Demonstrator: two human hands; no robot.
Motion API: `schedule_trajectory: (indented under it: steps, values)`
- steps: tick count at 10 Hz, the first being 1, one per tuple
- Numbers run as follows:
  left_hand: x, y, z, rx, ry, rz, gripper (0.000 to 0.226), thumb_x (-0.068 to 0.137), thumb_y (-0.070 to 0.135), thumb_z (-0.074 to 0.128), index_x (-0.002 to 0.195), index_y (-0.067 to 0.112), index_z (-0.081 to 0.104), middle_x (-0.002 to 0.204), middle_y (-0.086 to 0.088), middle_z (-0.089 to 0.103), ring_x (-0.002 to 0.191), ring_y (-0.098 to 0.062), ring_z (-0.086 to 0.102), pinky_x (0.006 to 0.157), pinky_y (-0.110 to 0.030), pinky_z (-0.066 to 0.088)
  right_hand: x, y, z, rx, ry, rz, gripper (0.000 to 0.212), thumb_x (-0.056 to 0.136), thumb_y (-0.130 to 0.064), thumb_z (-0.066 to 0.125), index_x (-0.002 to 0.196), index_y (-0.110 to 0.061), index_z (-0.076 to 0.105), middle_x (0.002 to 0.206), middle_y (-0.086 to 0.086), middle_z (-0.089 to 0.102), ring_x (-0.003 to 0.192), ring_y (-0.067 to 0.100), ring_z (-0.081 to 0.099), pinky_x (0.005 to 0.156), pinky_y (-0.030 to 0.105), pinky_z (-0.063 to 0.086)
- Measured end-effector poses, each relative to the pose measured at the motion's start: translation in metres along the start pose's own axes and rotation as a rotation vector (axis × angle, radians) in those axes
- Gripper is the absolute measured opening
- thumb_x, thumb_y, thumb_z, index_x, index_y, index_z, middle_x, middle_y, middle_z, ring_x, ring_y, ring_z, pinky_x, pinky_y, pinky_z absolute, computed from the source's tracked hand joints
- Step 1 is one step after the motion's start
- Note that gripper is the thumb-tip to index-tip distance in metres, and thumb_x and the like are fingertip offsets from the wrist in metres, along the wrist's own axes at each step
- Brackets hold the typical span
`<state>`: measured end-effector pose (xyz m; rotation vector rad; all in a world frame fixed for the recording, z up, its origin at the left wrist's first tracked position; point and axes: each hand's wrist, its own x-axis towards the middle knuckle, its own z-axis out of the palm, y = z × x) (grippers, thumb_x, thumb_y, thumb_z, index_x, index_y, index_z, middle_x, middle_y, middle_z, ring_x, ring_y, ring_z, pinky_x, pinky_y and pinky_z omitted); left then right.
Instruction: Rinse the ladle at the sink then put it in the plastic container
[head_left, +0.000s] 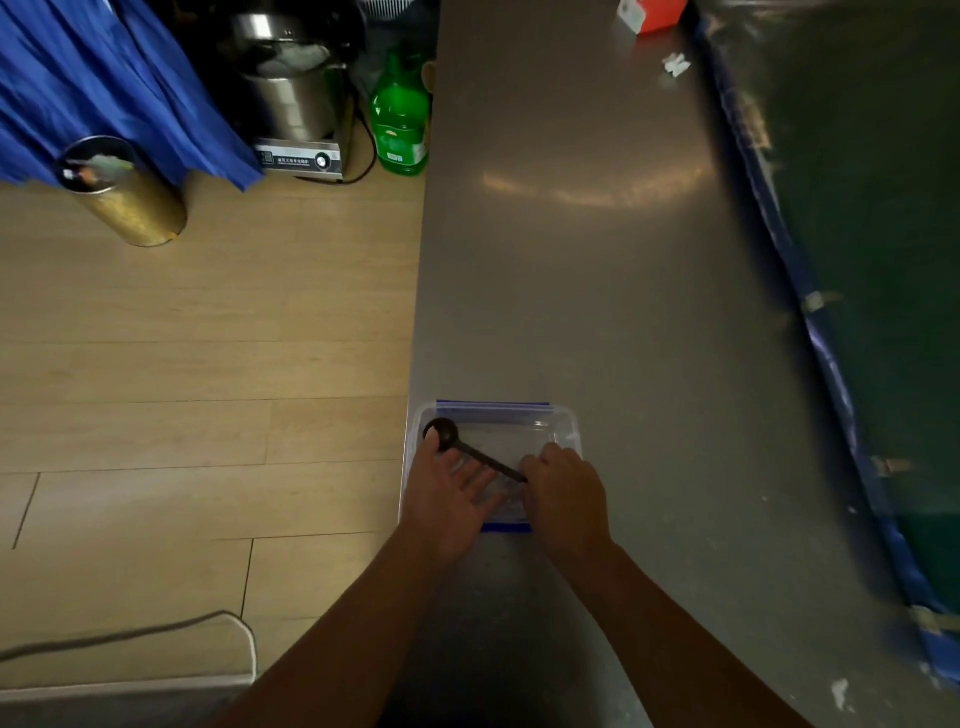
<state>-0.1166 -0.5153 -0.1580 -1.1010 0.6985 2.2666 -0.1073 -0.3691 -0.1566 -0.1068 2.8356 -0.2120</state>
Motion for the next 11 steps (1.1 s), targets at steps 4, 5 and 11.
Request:
schedule_trajectory:
  steps: [4,5,11]
  values:
    - [-0.014,0.004,0.003,0.089,0.076,0.051,0.076,0.094,0.043,0.052,0.152,0.004,0.021,0.154,-0.025,0.031,0.139,-0.038,0.036,0.111,-0.048,0.035,-0.008,-0.002,-0.001,0.039,0.034,0.014,0.019,0.095,-0.023,0.052,0.11,-0.016,0.06,0.115,0.006,0.06,0.102,0.021,0.055,0.084,0.031,0.048]
    - [-0.028,0.004,0.008,0.115,0.089,0.068,0.072,0.095,0.038,0.053,0.151,0.004,0.023,0.152,-0.026,0.033,0.138,-0.039,0.038,0.107,-0.048,0.037,-0.015,-0.002,-0.01,0.105,0.081,0.029,0.025,0.093,-0.024,0.052,0.117,-0.016,0.057,0.119,0.005,0.057,0.106,0.022,0.053,0.085,0.031,0.049]
    - [-0.18,-0.004,0.151,0.484,-0.123,0.533,0.025,0.096,0.018,0.048,0.112,0.003,0.06,0.104,-0.02,0.066,0.096,-0.034,0.065,0.089,-0.045,0.048,-0.07,0.045,-0.188,0.207,0.528,-0.254,0.018,0.088,-0.02,0.053,0.103,-0.014,0.061,0.103,0.008,0.06,0.094,0.026,0.059,0.072,0.033,0.049]
